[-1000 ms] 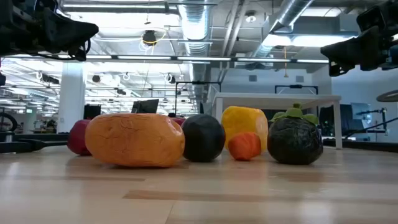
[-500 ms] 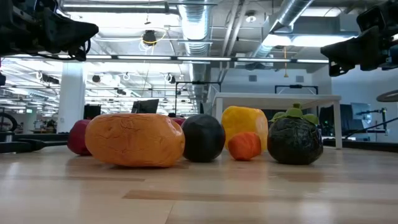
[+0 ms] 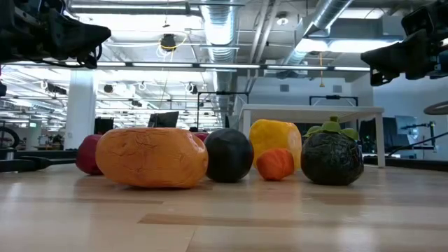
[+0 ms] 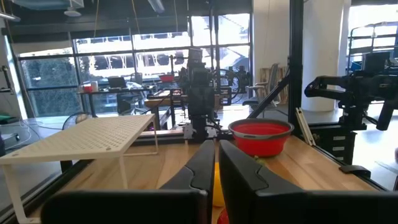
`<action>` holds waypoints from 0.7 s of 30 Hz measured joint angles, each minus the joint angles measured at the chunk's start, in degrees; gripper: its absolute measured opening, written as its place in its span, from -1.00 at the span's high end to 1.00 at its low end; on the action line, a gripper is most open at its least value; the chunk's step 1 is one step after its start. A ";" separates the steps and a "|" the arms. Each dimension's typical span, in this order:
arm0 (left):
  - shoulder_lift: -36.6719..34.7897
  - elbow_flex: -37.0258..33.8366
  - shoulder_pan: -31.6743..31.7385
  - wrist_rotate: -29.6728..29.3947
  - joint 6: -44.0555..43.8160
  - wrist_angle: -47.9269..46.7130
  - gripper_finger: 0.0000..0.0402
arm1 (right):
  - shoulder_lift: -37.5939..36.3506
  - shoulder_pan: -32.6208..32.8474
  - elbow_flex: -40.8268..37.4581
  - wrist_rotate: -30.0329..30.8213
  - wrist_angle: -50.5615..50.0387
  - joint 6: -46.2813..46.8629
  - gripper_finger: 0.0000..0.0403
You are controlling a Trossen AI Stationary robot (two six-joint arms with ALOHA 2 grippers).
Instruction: Pick & Place Fruit
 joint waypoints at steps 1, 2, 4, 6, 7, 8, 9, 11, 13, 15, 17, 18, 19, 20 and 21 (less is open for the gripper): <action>0.00 0.00 0.00 -0.02 -0.01 0.00 0.91 | 0.00 0.00 0.00 0.01 0.00 0.00 0.89; 0.00 0.00 0.00 0.00 -0.02 -0.01 0.91 | 0.00 -0.01 -0.01 0.00 0.00 -0.01 0.89; 0.00 0.00 0.00 0.00 0.00 -0.01 0.91 | 0.00 -0.02 0.01 0.00 0.00 0.00 0.89; 0.00 0.00 0.00 -0.02 0.00 -0.01 0.91 | 0.00 -0.01 0.00 0.00 0.00 -0.02 0.89; 0.00 0.00 -0.01 -0.01 0.00 -0.01 0.91 | 0.00 -0.02 0.00 0.00 0.00 0.00 0.89; 0.00 0.00 0.00 -0.01 -0.02 0.02 0.91 | 0.00 0.00 0.01 0.00 0.00 -0.02 0.89; 0.00 0.00 0.00 0.00 -0.18 0.08 0.91 | 0.00 0.00 0.01 0.00 0.00 -0.02 0.89; 0.00 0.00 0.00 0.00 -0.33 0.19 0.91 | 0.00 0.00 -0.01 0.00 0.00 -0.02 0.89; 0.00 0.00 0.00 0.00 -0.37 0.64 0.91 | 0.00 -0.01 0.00 0.01 0.16 -0.02 0.89; 0.00 0.00 0.00 0.00 -0.42 1.00 0.91 | 0.00 -0.01 -0.01 0.03 1.10 0.00 0.89; 0.00 0.00 0.00 0.00 -0.95 1.00 0.91 | -0.02 0.21 -0.01 -0.04 4.42 0.30 0.89; 0.00 0.00 0.00 -0.02 -1.51 1.05 0.91 | -0.02 0.51 -0.01 -0.05 6.50 1.52 0.89; 0.00 0.00 0.00 0.00 -1.78 1.22 0.91 | 0.00 0.82 -0.01 -0.07 9.23 3.22 0.89; 0.00 0.00 -0.01 0.00 -1.88 1.50 0.91 | 0.00 1.00 -0.01 -0.06 12.64 5.49 0.89; 0.00 0.00 -0.02 0.00 -1.90 1.73 0.91 | -0.02 1.18 -0.01 -0.04 16.01 7.92 0.89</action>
